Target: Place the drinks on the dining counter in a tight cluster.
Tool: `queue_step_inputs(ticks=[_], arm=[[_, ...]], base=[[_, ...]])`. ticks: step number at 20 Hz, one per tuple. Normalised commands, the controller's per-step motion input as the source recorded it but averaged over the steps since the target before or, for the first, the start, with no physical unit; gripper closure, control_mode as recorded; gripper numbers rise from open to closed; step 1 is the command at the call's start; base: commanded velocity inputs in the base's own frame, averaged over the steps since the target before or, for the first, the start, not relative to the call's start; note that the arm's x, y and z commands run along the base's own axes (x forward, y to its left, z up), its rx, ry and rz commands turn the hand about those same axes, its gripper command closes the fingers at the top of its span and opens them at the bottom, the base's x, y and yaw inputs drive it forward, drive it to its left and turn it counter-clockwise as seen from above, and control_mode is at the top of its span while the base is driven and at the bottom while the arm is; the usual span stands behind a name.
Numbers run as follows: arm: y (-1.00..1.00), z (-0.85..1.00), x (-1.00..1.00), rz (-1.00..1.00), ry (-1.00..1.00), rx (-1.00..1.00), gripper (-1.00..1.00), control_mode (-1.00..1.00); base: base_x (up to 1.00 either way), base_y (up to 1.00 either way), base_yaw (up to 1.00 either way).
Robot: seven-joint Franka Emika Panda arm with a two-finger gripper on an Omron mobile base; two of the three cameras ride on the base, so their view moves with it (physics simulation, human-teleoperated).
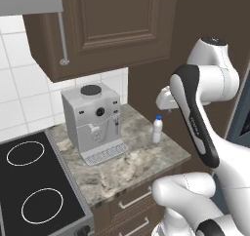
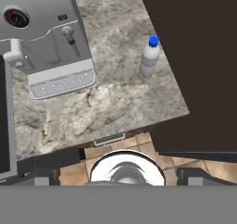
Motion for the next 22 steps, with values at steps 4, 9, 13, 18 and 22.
queue_step_inputs(ticks=[4, 9, 13, 18, 22], arm=[[-0.17, -0.49, 0.02, -0.15, 0.05, 0.08, -1.0, -1.0], [0.0, -0.57, 0.05, -0.38, 0.03, 0.06, -1.0, -1.0], [0.0, -0.49, 0.6, -0.51, 0.05, 0.0, -1.0, -1.0], [-0.06, -0.14, 0.86, -0.29, 0.1, 0.0, -1.0, -1.0], [-0.15, -0.05, 0.99, -0.17, 0.08, 0.0, -1.0, -1.0]], base=[[0.0, 0.0, 0.0], [0.0, 0.0, 0.0], [0.0, 0.0, 0.0], [0.0, 0.0, 0.0], [0.0, 0.0, 0.0]])
